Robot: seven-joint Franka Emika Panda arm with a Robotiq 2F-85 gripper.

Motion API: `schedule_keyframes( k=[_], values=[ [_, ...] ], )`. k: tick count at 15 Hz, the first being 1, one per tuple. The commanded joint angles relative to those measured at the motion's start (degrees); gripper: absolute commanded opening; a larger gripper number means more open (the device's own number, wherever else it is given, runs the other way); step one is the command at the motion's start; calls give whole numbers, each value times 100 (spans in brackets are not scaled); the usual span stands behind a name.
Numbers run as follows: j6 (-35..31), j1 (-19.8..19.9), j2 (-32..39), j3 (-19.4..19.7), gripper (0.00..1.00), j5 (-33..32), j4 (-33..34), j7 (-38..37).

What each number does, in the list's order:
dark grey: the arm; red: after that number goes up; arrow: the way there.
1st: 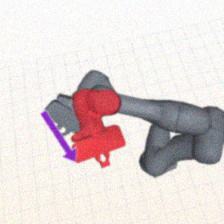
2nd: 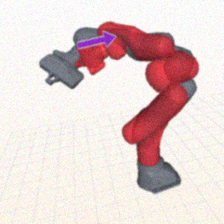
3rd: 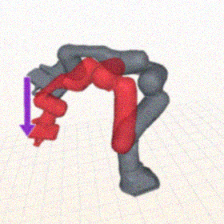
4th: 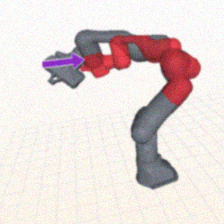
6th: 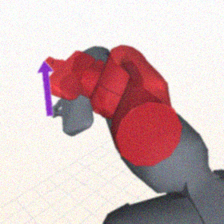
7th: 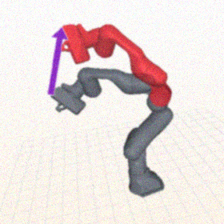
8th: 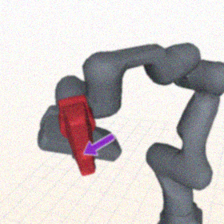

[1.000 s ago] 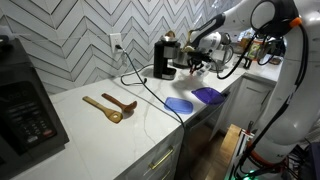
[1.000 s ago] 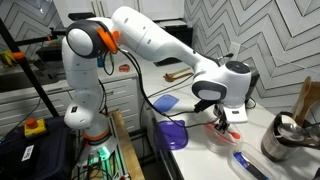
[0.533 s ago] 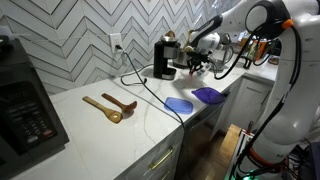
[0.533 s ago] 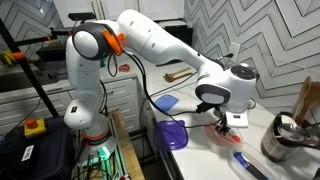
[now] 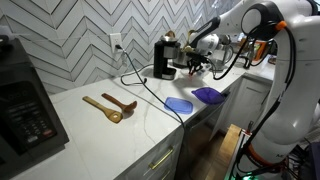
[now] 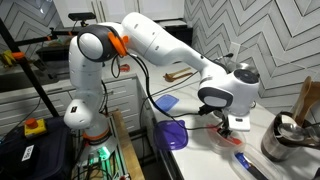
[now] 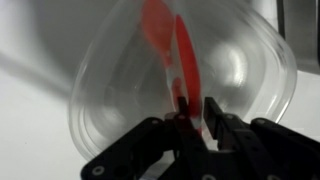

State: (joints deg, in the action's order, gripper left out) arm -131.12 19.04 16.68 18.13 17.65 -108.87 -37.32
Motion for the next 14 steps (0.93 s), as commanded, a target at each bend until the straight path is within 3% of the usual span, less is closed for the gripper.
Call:
schedule_keyframes(
  k=[1,7,14],
  values=[
    [115,22,-42,25,55,141,73,-17],
    [289,-26,-438,22,100,-48,-55,199],
    [1218,-149,-1416,16,100,-1035,-654,1487]
  ],
)
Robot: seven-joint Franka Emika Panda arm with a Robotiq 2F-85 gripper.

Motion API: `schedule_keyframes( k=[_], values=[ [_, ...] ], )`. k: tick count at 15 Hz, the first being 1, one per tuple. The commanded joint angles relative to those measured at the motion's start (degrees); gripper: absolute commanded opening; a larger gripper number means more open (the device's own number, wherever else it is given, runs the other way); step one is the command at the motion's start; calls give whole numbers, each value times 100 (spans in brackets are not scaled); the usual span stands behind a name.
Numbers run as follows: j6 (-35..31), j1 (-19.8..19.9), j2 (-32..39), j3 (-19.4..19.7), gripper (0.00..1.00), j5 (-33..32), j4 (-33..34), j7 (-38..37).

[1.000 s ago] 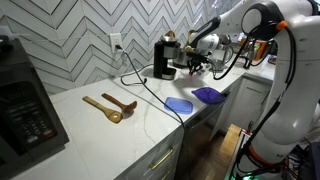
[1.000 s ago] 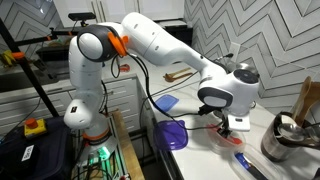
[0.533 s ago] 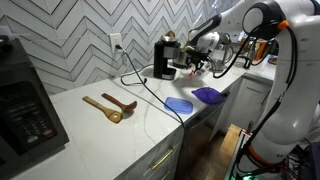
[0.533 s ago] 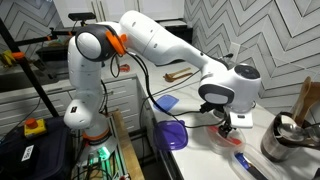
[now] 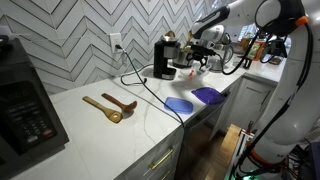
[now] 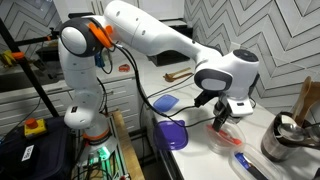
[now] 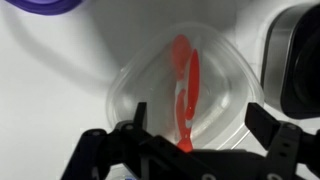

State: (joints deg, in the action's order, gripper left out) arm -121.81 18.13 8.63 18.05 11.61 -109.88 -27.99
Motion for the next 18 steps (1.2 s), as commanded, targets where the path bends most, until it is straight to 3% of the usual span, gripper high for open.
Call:
schedule_keyframes(
  k=[1,6,12,13,18],
  values=[
    [409,-44,-787,30,99,-591,-715,791],
    [816,142,-1610,150,100,-853,-1630,1770],
    [854,395,-2120,564,100,-315,-2617,3326],
    [859,329,-1785,424,100,-493,-2197,2853],
    [857,389,-1971,532,100,-392,-2473,3200]
  ],
)
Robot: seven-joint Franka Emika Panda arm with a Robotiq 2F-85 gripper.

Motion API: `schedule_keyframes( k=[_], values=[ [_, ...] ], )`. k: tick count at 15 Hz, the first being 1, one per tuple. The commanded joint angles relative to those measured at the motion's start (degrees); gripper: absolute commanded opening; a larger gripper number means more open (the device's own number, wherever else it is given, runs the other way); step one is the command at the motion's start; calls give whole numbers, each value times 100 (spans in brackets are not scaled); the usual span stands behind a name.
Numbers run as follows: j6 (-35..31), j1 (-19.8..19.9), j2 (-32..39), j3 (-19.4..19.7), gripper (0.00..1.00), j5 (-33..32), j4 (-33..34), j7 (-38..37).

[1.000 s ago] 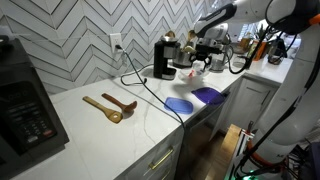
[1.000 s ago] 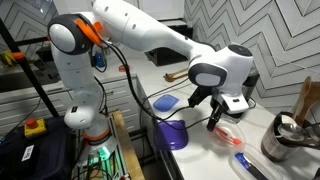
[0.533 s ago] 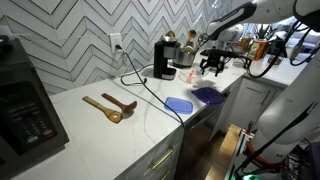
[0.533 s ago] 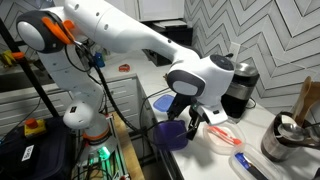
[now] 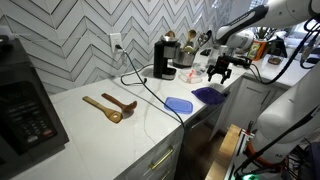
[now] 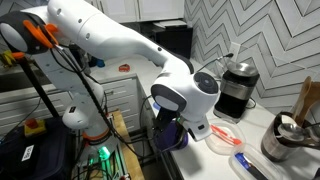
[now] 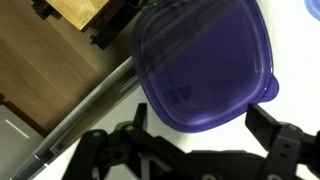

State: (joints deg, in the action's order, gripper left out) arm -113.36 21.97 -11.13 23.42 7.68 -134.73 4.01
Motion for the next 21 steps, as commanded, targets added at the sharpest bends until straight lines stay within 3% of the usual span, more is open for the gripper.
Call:
schedule_keyframes(
  k=[1,8,12,21],
  values=[
    [12,3,0,-7,100,3,7,1],
    [446,131,-225,354,100,234,-621,1248],
    [323,288,-213,616,100,336,-898,1910],
    [293,343,143,995,100,1441,-1103,2826]
  ],
)
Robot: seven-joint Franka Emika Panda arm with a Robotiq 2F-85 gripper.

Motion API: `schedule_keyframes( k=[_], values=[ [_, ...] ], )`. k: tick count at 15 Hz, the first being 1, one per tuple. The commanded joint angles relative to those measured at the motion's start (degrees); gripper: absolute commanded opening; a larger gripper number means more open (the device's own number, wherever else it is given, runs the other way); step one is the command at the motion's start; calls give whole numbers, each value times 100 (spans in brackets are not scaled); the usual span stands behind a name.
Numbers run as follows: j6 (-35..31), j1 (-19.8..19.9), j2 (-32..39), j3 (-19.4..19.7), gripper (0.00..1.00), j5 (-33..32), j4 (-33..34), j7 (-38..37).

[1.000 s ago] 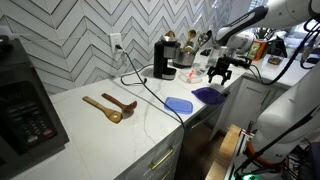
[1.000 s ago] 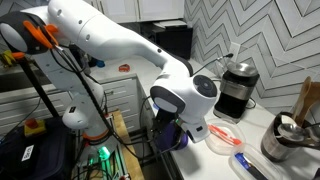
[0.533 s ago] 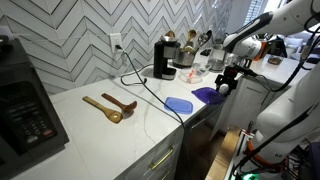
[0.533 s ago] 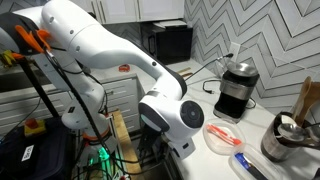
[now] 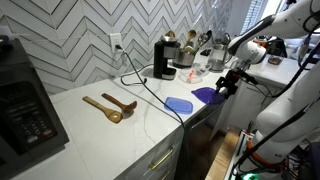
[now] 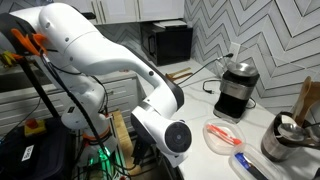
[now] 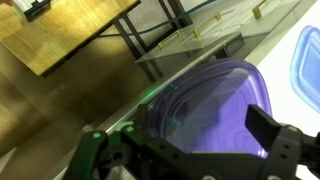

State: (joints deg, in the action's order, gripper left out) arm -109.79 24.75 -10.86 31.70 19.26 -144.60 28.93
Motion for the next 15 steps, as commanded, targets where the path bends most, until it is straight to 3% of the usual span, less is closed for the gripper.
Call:
schedule_keyframes(
  k=[1,5,6,7,15],
  values=[
    [-75,78,151,205,100,319,-131,386],
    [-83,105,304,341,100,547,-166,558],
    [-84,109,339,366,83,623,-166,588],
    [-88,115,367,393,73,709,-162,619],
    [40,153,396,478,12,1074,-102,554]
  ],
)
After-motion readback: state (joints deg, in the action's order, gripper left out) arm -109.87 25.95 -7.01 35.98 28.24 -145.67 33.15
